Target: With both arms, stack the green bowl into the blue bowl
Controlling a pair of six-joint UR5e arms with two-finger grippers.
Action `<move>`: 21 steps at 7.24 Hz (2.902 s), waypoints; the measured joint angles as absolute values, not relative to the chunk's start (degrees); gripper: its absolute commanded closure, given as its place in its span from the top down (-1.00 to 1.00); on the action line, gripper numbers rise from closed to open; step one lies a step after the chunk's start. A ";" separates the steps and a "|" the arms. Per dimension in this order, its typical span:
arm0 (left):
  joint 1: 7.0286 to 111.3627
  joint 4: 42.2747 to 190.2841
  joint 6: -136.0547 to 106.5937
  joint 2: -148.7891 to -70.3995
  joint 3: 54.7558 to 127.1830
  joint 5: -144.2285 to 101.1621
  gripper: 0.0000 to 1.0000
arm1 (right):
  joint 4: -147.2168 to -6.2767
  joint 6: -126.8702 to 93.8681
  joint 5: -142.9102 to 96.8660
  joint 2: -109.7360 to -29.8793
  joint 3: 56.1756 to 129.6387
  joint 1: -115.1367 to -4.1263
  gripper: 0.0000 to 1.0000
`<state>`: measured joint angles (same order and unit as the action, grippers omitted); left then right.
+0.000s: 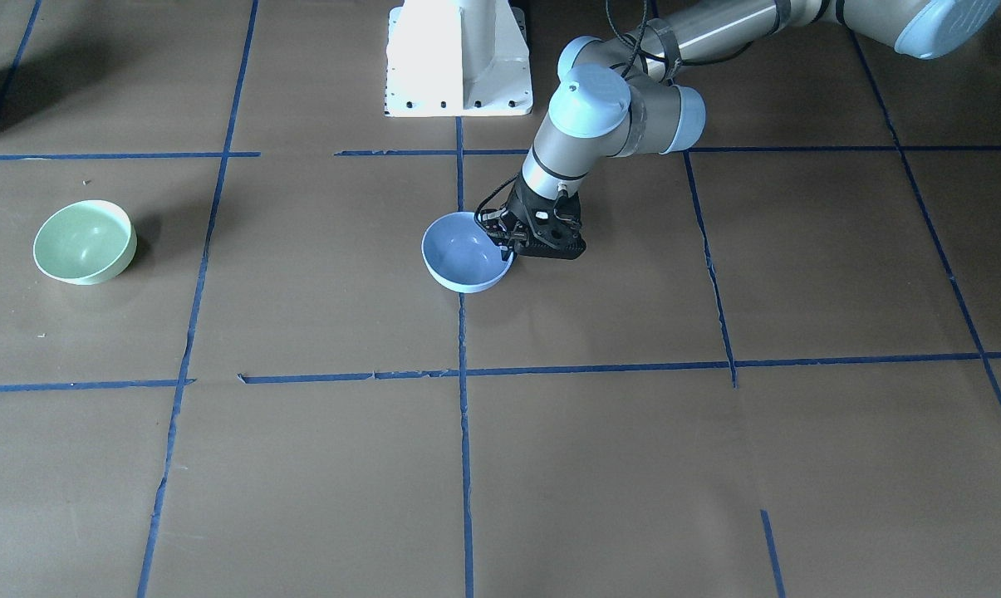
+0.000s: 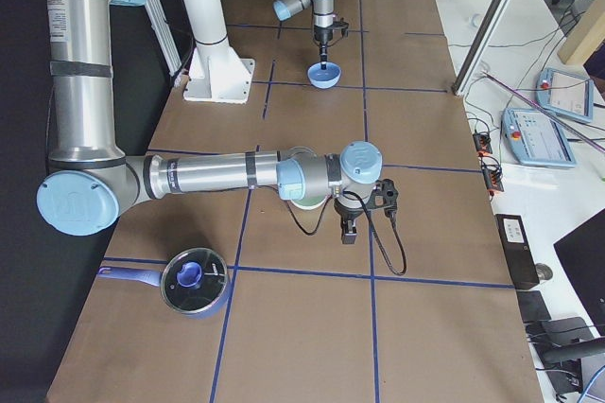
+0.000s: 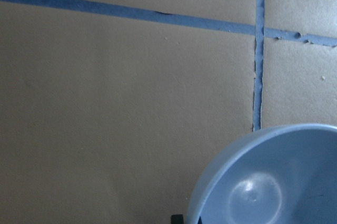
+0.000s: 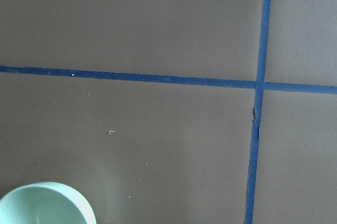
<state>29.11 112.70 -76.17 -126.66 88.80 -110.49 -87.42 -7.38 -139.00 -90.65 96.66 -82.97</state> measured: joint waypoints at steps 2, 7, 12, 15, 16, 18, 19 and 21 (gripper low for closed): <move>28.79 112.76 -76.10 -127.82 87.83 -110.40 0.69 | -87.27 -7.37 -139.70 -90.68 96.69 -82.97 1.00; 34.59 112.70 -76.73 -125.16 95.60 -110.33 0.80 | -78.24 -13.87 -140.12 -91.41 97.02 -77.01 1.00; 38.55 112.68 -77.15 -122.29 98.55 -110.39 0.80 | -50.25 -44.48 -130.96 -99.08 96.34 -60.86 0.99; 38.97 112.68 -77.17 -122.26 98.53 -110.39 0.80 | -49.65 -45.20 -130.43 -100.93 95.93 -57.28 -0.47; 39.18 112.66 -77.17 -122.26 98.50 -110.39 0.80 | -49.61 -45.03 -130.53 -101.56 95.91 -56.80 -0.99; 39.86 112.60 -77.13 -122.25 98.47 -110.39 0.80 | -49.65 -44.93 -131.03 -102.08 95.89 -56.49 -1.00; 40.33 112.61 -77.13 -122.26 98.55 -110.41 0.80 | -49.68 -44.94 -131.71 -101.89 96.09 -56.31 -1.00; 42.37 112.77 -77.40 -122.26 99.66 -111.01 0.80 | -49.77 -46.69 -133.46 -100.19 99.95 -55.30 -1.00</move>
<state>42.37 112.77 -77.40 -122.26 99.66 -111.01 -49.77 -46.69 -133.46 -100.19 99.95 -55.30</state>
